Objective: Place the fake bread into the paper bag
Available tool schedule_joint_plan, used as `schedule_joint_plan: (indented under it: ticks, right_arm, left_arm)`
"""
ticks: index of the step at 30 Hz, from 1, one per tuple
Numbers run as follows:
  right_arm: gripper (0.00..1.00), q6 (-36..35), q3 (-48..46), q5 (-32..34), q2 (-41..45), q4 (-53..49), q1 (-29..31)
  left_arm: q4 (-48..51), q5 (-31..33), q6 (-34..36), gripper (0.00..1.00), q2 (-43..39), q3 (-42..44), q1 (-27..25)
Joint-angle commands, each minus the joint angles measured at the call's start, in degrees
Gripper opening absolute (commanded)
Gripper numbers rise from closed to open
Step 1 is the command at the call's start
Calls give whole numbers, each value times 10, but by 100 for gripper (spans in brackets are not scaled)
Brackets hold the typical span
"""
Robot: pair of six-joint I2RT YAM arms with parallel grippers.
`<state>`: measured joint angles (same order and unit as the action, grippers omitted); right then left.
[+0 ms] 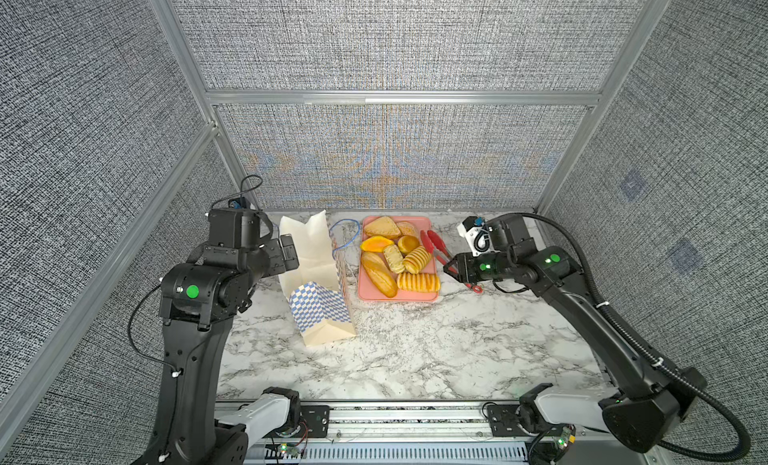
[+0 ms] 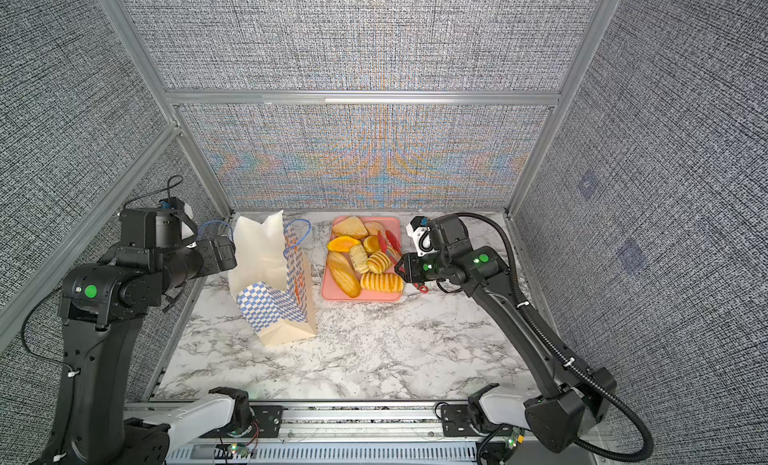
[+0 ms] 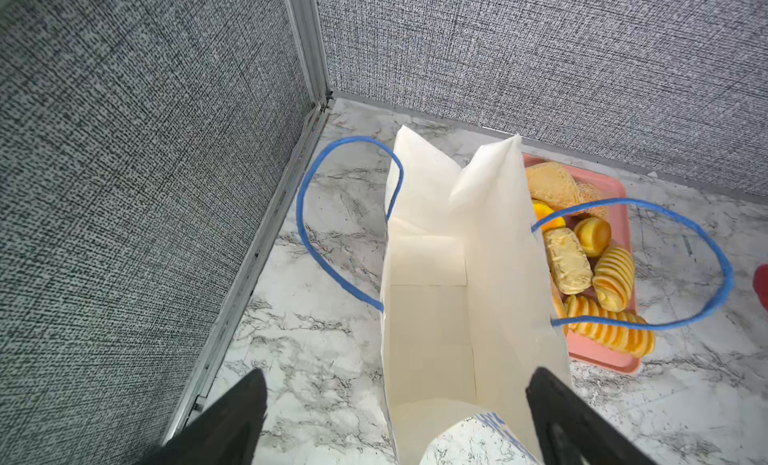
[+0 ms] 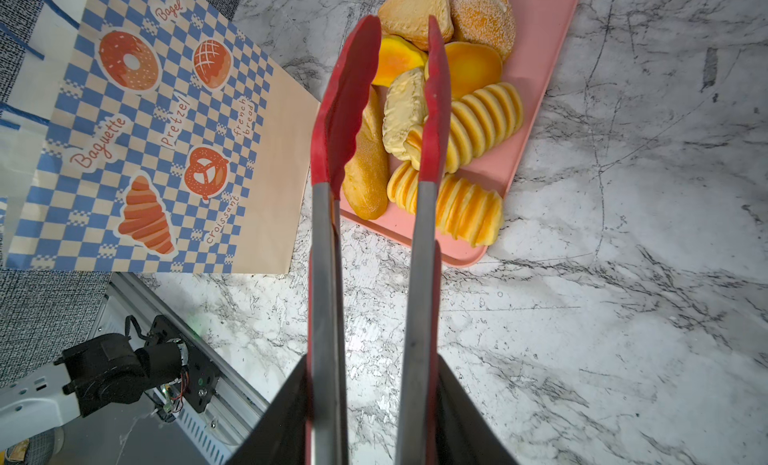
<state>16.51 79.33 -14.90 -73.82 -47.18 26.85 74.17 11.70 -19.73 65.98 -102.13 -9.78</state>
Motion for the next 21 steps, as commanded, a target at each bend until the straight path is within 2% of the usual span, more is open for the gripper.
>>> schedule_joint_plan:
  ticks: [1, 4, 11, 21]
  right_arm:
    - [44, -9, 9, 11, 0, 3, 5]
    - [44, -13, 17, 17, -7, -7, 9]
    - [44, -26, 37, 46, -32, -36, 22]
    - [44, -32, 32, 68, -74, -49, 37]
  left_arm:
    - [-25, -65, 17, 99, 5, 9, 40]
    - [-34, -80, 11, 98, 5, 27, 79]
    - [-92, -179, -2, 98, -12, 122, 164]
    - [-166, -229, -17, 98, -20, 224, 179]
